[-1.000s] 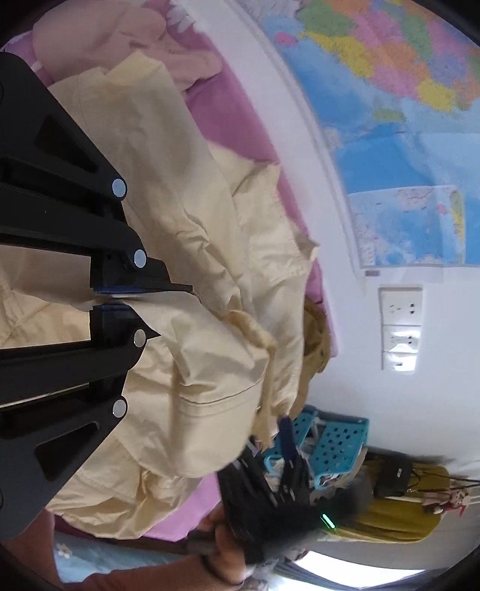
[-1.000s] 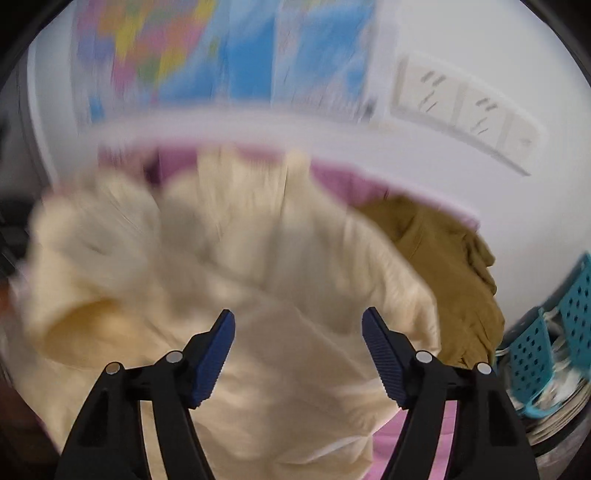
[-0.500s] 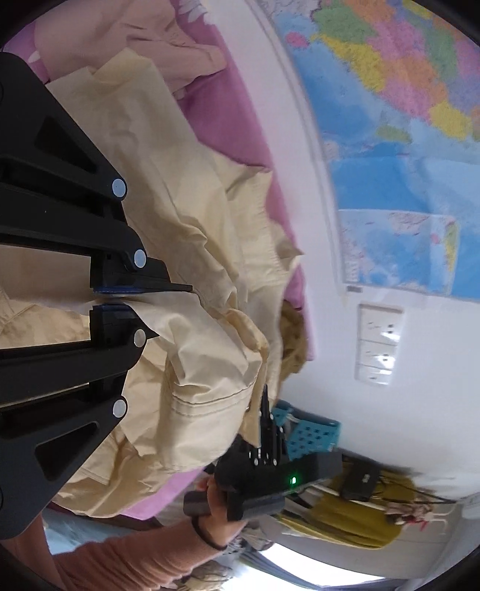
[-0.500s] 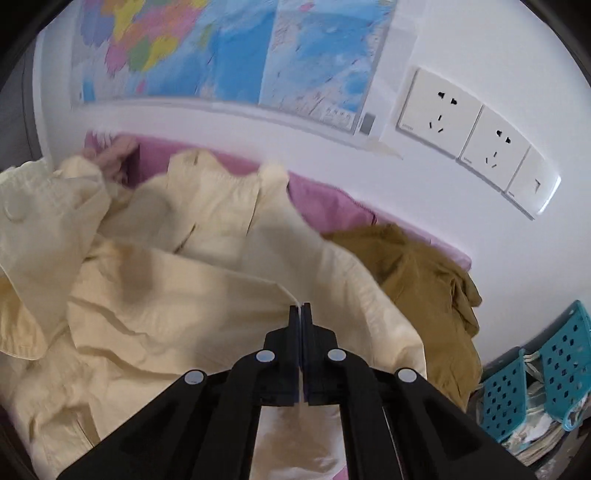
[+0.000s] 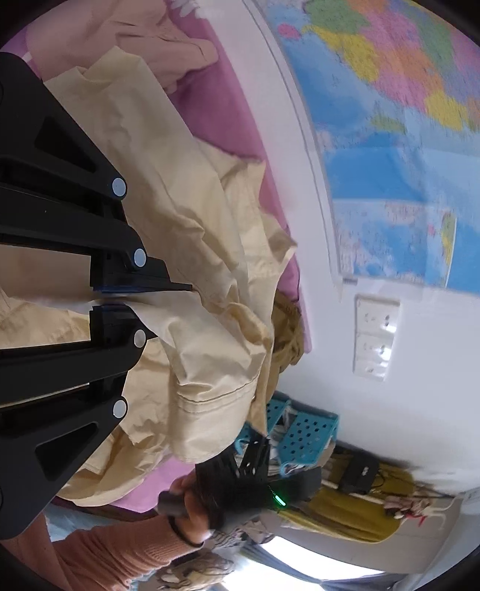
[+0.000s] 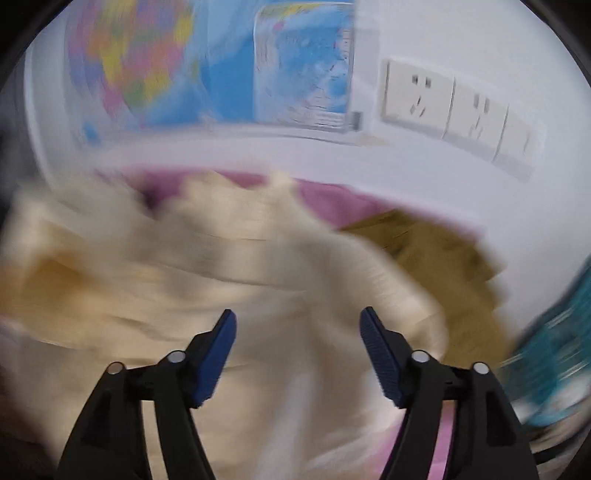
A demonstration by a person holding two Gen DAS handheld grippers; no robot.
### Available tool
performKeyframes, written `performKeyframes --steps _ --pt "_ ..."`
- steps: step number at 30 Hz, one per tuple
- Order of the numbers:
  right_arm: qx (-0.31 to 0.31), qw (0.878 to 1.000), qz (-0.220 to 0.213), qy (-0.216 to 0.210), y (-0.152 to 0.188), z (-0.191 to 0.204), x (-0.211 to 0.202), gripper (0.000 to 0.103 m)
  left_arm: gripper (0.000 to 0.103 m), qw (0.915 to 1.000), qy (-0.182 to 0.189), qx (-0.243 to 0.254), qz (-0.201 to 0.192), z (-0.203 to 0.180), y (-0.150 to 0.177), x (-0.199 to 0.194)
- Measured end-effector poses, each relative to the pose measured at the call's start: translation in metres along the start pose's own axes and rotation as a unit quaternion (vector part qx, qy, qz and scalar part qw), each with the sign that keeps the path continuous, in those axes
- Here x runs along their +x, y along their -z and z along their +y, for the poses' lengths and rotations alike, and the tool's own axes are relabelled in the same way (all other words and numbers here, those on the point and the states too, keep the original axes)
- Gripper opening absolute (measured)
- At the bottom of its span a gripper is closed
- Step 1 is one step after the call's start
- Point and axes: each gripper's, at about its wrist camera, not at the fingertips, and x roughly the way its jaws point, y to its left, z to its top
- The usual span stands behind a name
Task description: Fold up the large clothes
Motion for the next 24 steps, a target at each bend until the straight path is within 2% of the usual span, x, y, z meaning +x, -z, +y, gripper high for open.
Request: performKeyframes --steps 2,3,5,7,9,13,15,16,17,19,20,22,23,24 --pt "0.064 0.992 -0.021 -0.107 0.012 -0.013 -0.018 0.078 0.005 0.9999 -0.001 0.011 0.006 -0.012 -0.002 0.010" --pt "0.087 0.986 -0.028 -0.142 0.018 -0.014 -0.023 0.081 0.005 0.9997 0.002 0.017 0.015 -0.018 -0.002 0.019" --pt "0.131 0.966 -0.037 -0.219 0.034 -0.020 -0.034 0.093 0.005 0.9991 -0.004 0.029 0.030 -0.028 -0.001 0.035" --pt "0.160 0.951 -0.047 -0.260 0.046 -0.019 -0.039 0.095 0.005 0.9981 -0.010 0.043 0.043 -0.038 0.002 0.048" --pt "0.183 0.937 -0.035 -0.294 0.055 -0.014 -0.036 0.096 0.005 0.9973 -0.008 0.047 0.056 -0.044 0.006 0.060" --pt "0.178 0.942 -0.007 -0.286 0.056 0.004 -0.019 0.096 0.005 0.9960 -0.012 0.054 0.070 -0.050 0.015 0.074" --pt "0.180 0.940 0.010 -0.288 0.054 0.009 -0.005 0.090 0.005 0.9958 -0.016 0.056 0.071 -0.051 0.017 0.076" --pt "0.183 0.941 0.023 -0.283 0.053 0.013 0.003 0.081 0.005 0.9958 -0.017 0.056 0.071 -0.052 0.018 0.076" --pt "0.181 0.943 0.033 -0.277 0.051 0.017 0.010 0.050 0.005 0.9958 -0.019 0.055 0.070 -0.052 0.018 0.076" --pt "0.154 0.956 0.027 -0.249 0.043 0.023 0.014 0.006 0.007 0.9956 -0.019 0.057 0.071 -0.053 0.018 0.076" --pt "0.145 0.961 0.020 -0.236 0.040 0.025 0.012 0.005 0.012 0.9954 -0.020 0.059 0.072 -0.054 0.018 0.076" --pt "0.086 0.983 -0.014 -0.160 0.024 0.034 -0.005 0.004 0.035 0.9948 -0.034 0.074 0.062 -0.059 0.017 0.069" --pt "0.064 0.989 -0.029 -0.129 0.017 0.035 -0.015 0.004 0.053 0.9954 -0.030 0.078 0.047 -0.059 0.016 0.060" --pt "0.058 0.991 -0.036 -0.118 0.012 0.034 -0.020 0.004 0.060 0.9959 -0.027 0.081 0.030 -0.058 0.014 0.050"
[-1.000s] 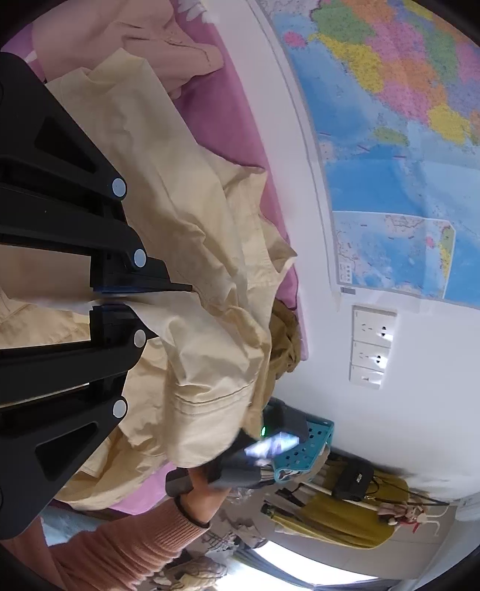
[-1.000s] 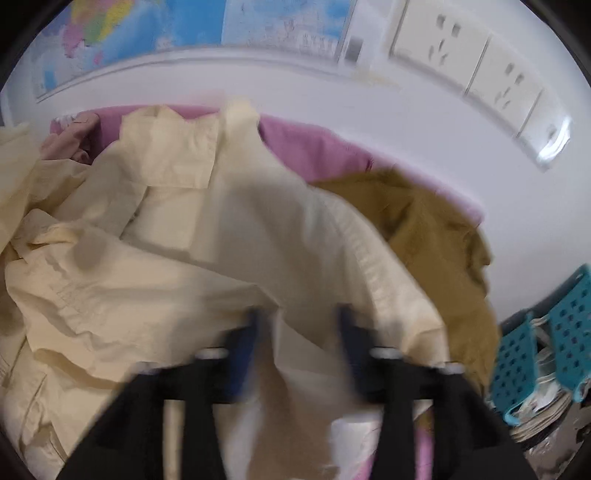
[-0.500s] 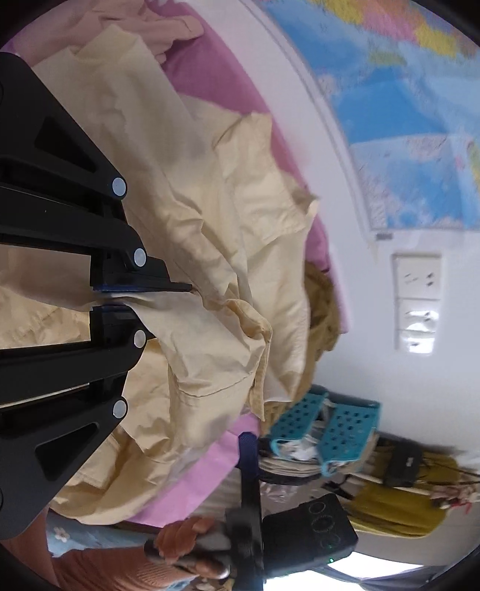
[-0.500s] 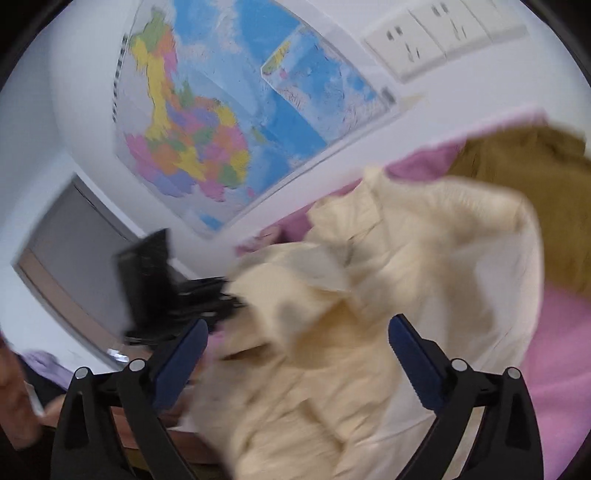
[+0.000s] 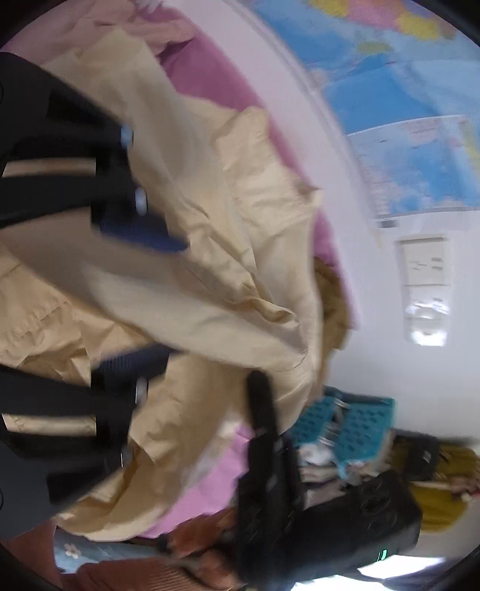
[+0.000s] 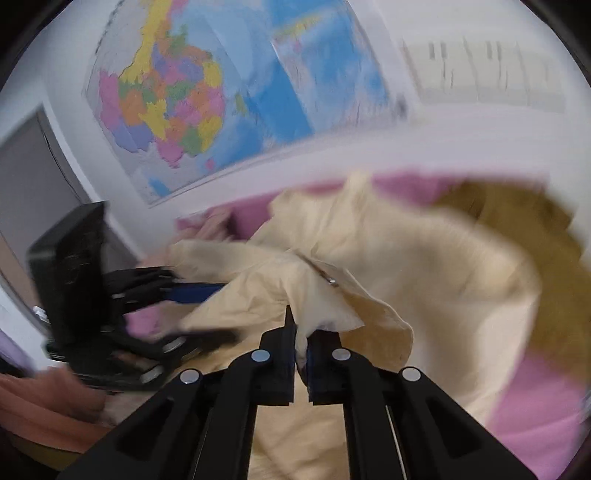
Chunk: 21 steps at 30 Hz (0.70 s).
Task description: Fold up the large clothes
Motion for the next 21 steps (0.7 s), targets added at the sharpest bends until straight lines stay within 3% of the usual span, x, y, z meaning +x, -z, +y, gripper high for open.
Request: performKeyframes --steps 3,6,9,13,15,17,18,19,21 --pt "-0.018 0.998 -0.019 0.052 -0.011 -0.009 -0.012 0.004 0.065 0.9988 0.010 -0.008 -0.047 0.017 0.002 -0.036" --pt "-0.020 0.997 -0.005 0.068 -0.001 -0.025 -0.008 0.004 0.069 0.9976 -0.017 -0.025 -0.062 0.040 0.013 -0.052" --pt "-0.015 0.997 0.009 0.070 0.019 -0.039 0.002 0.004 0.067 0.9970 -0.053 -0.050 -0.028 0.067 0.028 -0.040" --pt "-0.008 0.998 0.030 0.062 0.046 -0.049 0.007 0.007 0.055 0.9930 -0.077 -0.077 0.046 0.097 0.051 -0.002" --pt "-0.005 0.997 0.046 0.069 0.054 -0.050 0.010 0.014 0.054 0.9920 -0.080 -0.076 0.062 0.102 0.057 0.008" --pt "0.003 0.995 0.055 0.082 0.060 -0.052 0.008 0.032 0.054 0.9915 -0.086 -0.071 0.067 0.101 0.060 0.012" --pt "0.009 0.995 0.054 0.082 0.062 -0.052 0.004 0.034 0.054 0.9914 -0.090 -0.067 0.066 0.099 0.060 0.013" --pt "0.019 0.996 0.048 0.076 0.062 -0.052 -0.003 0.043 0.054 0.9915 -0.093 -0.064 0.065 0.097 0.060 0.014" --pt "0.023 0.997 0.022 0.076 0.059 -0.047 -0.020 0.047 0.054 0.9919 -0.096 -0.057 0.061 0.094 0.059 0.013"
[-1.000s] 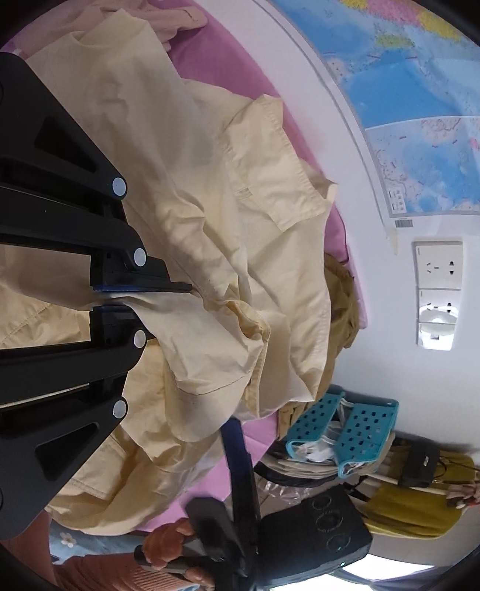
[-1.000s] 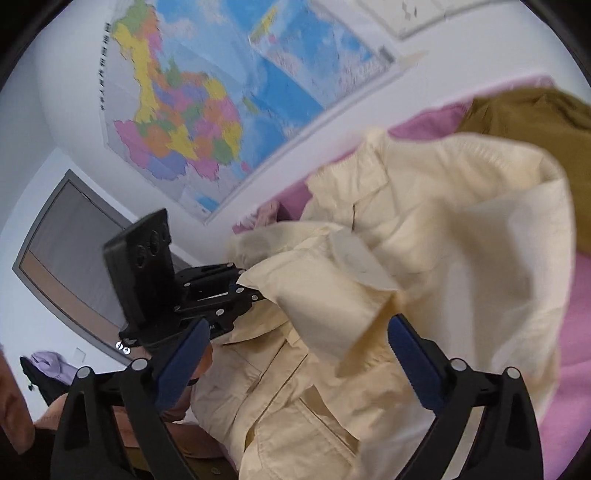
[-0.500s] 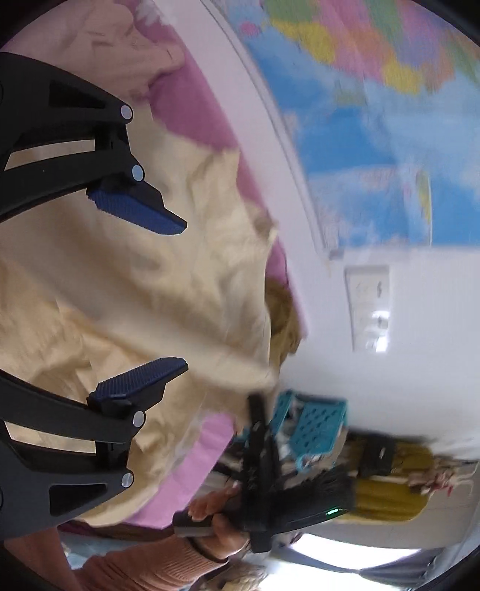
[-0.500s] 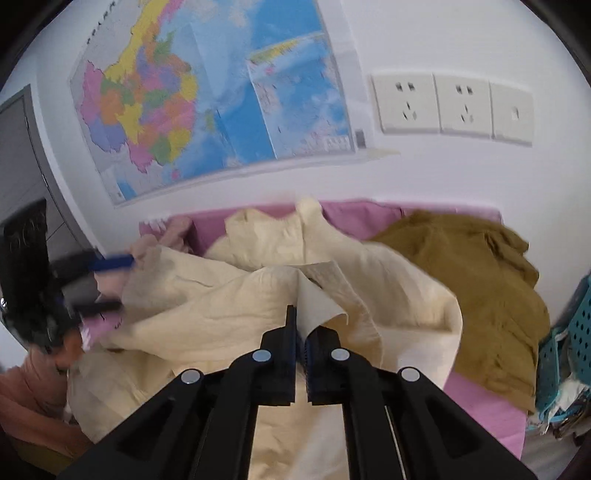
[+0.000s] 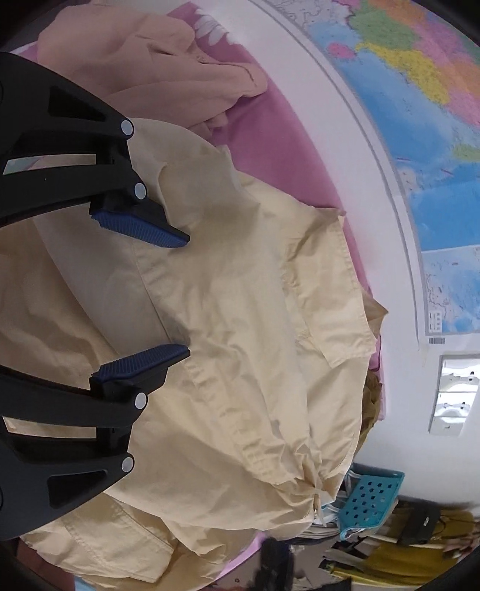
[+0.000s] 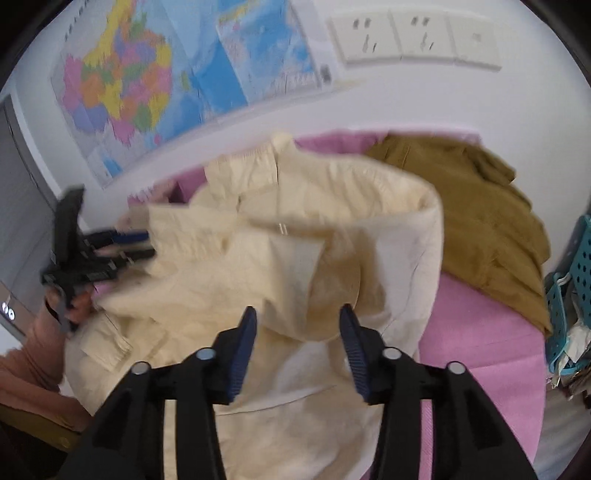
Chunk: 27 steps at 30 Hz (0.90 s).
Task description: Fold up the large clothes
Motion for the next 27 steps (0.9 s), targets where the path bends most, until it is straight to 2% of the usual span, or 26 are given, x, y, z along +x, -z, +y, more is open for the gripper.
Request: performKeyframes --steps 1,4,6,9,12,16,18,21,22,24,25,26,27 --pt "-0.003 1.000 -0.021 -0.001 -0.002 0.005 -0.012 0.050 0.054 1.0000 -0.001 0.003 -0.002 -0.002 0.000 -0.001" --pt "-0.018 0.998 -0.066 -0.011 -0.012 0.027 -0.033 0.051 0.054 0.9999 -0.011 0.009 -0.005 -0.006 0.000 -0.001" --pt "-0.040 0.997 -0.067 -0.018 -0.020 0.048 -0.027 0.051 0.054 0.9998 -0.014 0.010 -0.005 -0.008 0.000 -0.001" --pt "-0.084 0.995 -0.044 0.002 -0.028 0.078 0.006 0.048 0.054 0.9997 -0.020 0.014 -0.004 -0.011 0.001 -0.001" --pt "-0.091 0.996 0.000 0.016 -0.029 0.078 0.045 0.034 0.054 0.9994 -0.029 0.019 0.002 -0.012 0.002 0.002" --pt "-0.034 0.996 0.066 0.048 -0.017 0.035 0.090 0.000 0.057 0.9991 -0.033 0.019 0.018 -0.010 0.005 0.011" --pt "0.003 0.996 0.083 0.026 -0.009 0.016 0.102 0.000 0.057 0.9989 -0.032 0.019 0.027 -0.010 0.007 0.015" --pt "0.019 0.997 0.076 0.018 -0.005 0.015 0.095 0.000 0.057 0.9987 -0.044 0.021 0.018 -0.013 0.009 0.006" --pt "0.018 0.997 0.069 0.014 -0.004 0.018 0.088 0.007 0.062 0.9990 -0.040 0.017 0.011 -0.011 0.011 -0.003" --pt "0.008 0.999 0.050 0.001 -0.001 0.028 0.060 0.030 0.072 0.9995 -0.030 0.006 -0.008 -0.004 0.019 -0.025" --pt "0.000 1.000 0.029 0.003 0.005 0.032 0.036 0.061 0.077 0.9994 -0.027 -0.001 -0.022 0.003 0.027 -0.041" --pt "-0.002 1.000 0.016 0.004 0.011 0.034 0.022 0.081 0.081 0.9992 -0.024 -0.006 -0.032 0.007 0.035 -0.054" --pt "0.001 1.000 -0.003 0.005 0.023 0.034 -0.006 0.085 0.086 0.9988 -0.019 -0.012 -0.043 0.015 0.048 -0.071"
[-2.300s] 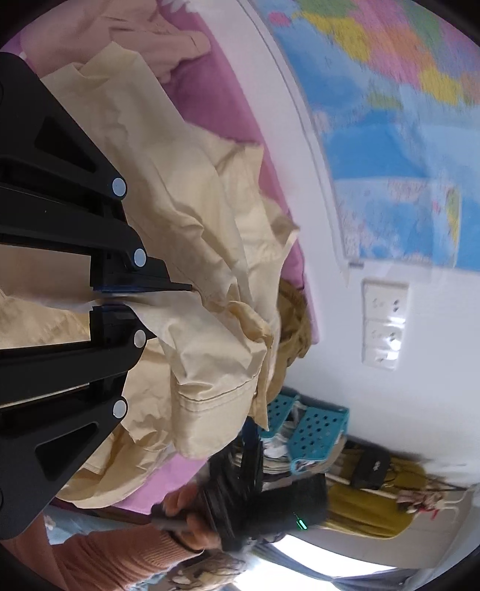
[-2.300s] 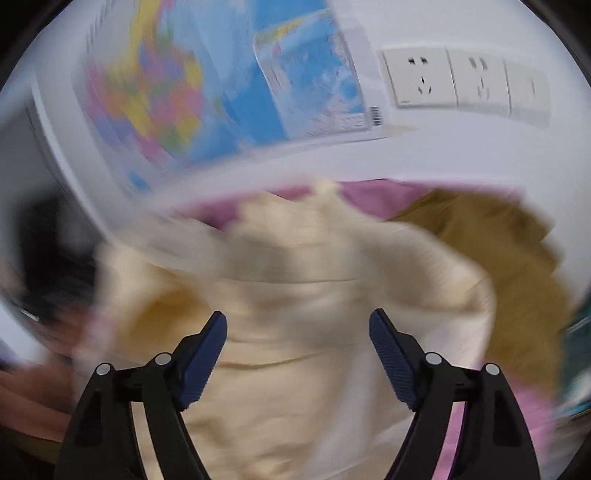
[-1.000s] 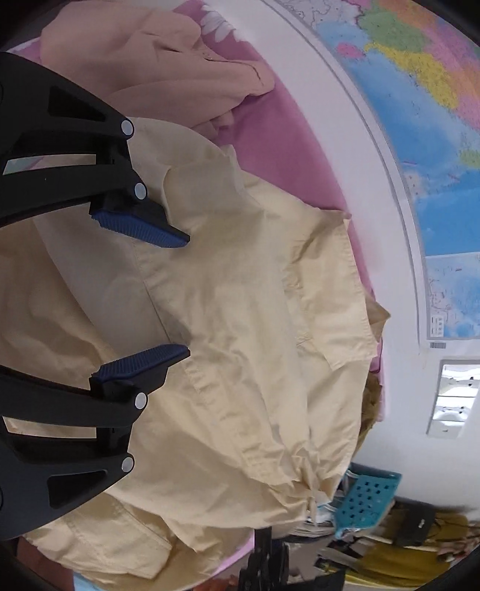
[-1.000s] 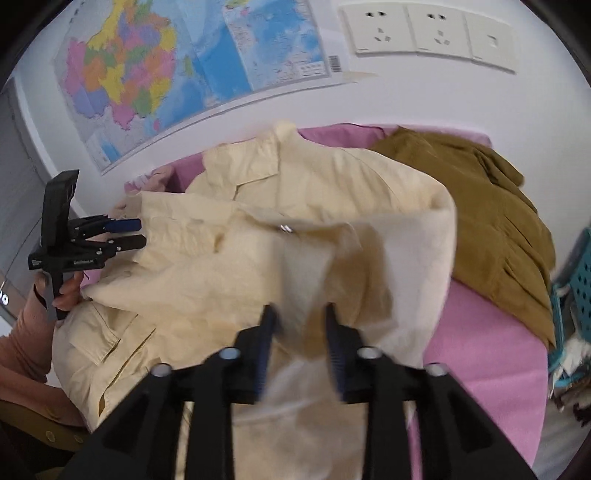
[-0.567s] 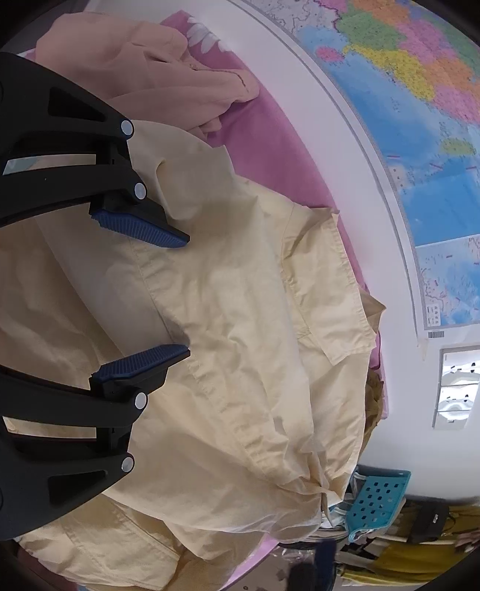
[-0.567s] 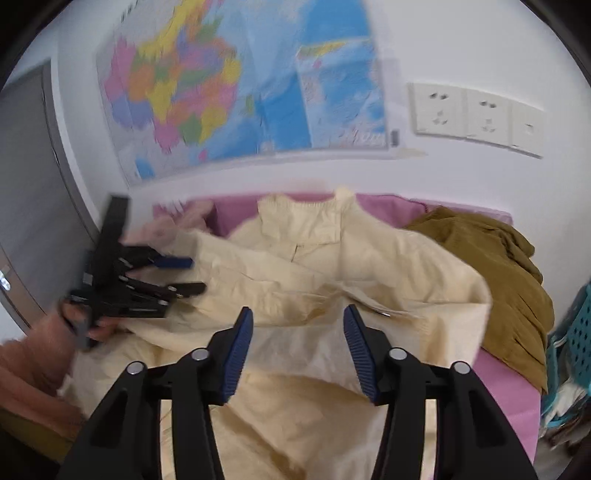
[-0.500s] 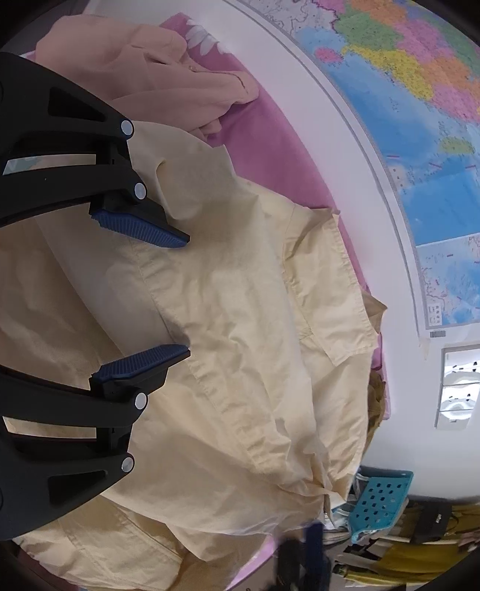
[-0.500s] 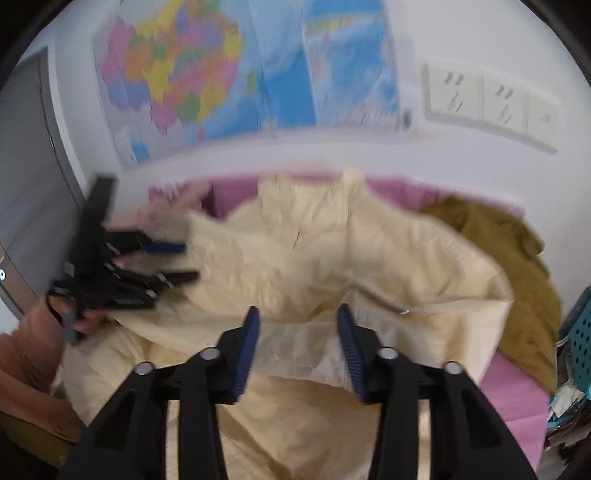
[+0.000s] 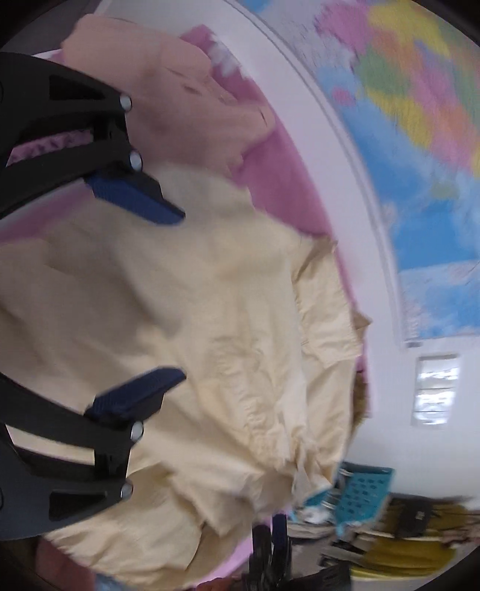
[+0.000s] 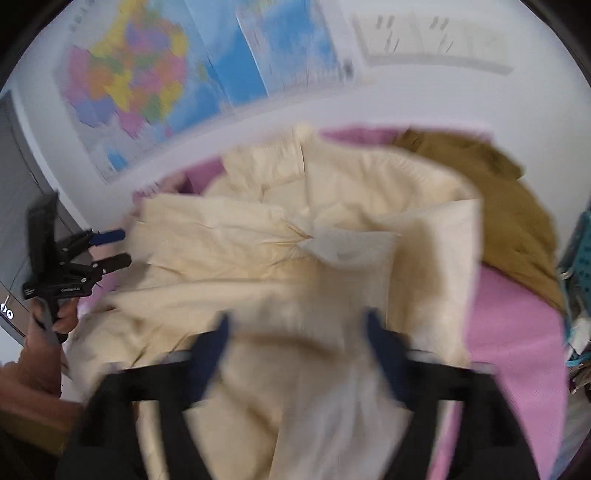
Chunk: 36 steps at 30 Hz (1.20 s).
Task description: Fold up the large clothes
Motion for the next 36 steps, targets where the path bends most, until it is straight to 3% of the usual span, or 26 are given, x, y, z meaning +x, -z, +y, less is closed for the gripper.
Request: performKeyframes --steps 3,7,11,13,15,16,18,19,20,22,25,30,36 --pt "0.052 0.998 -0.007 -0.025 0.039 -0.019 -0.042 0.094 0.090 0.9993 0.022 -0.030 0.001 0.026 0.038 -0.033" --pt "0.131 0.989 0.029 -0.060 0.100 -0.040 -0.050 0.097 0.091 0.9943 0.054 -0.073 0.057 0.045 0.094 -0.042" --pt "0.172 0.978 0.059 -0.101 0.140 -0.036 -0.034 0.097 0.091 0.9804 0.132 -0.122 0.081 0.040 0.134 -0.041" --pt "0.163 0.980 0.052 -0.104 0.147 -0.028 -0.033 0.098 0.091 0.9758 0.149 -0.130 0.094 0.033 0.147 -0.038" --pt "0.158 0.979 0.053 -0.115 0.149 -0.022 -0.034 0.098 0.092 0.9653 0.185 -0.150 0.107 0.028 0.160 -0.033" --pt "0.162 0.977 0.056 -0.130 0.150 -0.020 -0.032 0.095 0.094 0.9596 0.200 -0.159 0.118 0.024 0.165 -0.029" --pt "0.155 0.974 0.064 -0.151 0.152 -0.010 -0.027 0.076 0.098 0.9586 0.212 -0.155 0.109 0.016 0.167 -0.028" --pt "0.153 0.974 0.068 -0.155 0.151 -0.005 -0.023 0.051 0.097 0.9572 0.221 -0.152 0.109 0.011 0.166 -0.028" --pt "0.149 0.974 0.069 -0.158 0.150 -0.001 -0.022 0.033 0.094 0.9551 0.231 -0.149 0.111 0.007 0.166 -0.027" --pt "0.150 0.972 0.043 -0.176 0.143 0.004 -0.031 0.022 0.050 0.9564 0.227 -0.143 0.116 -0.002 0.164 -0.028" --pt "0.149 0.968 -0.011 -0.199 0.122 0.009 -0.058 0.018 0.033 0.9484 0.243 -0.181 0.095 0.012 0.151 -0.043" --pt "0.146 0.963 -0.082 -0.213 0.050 0.013 -0.083 0.017 0.028 0.9425 0.257 -0.211 0.032 0.041 0.099 -0.078" --pt "0.160 0.959 -0.107 -0.209 -0.059 -0.011 -0.054 0.017 0.029 0.9363 0.252 -0.243 0.024 0.081 0.021 -0.057"
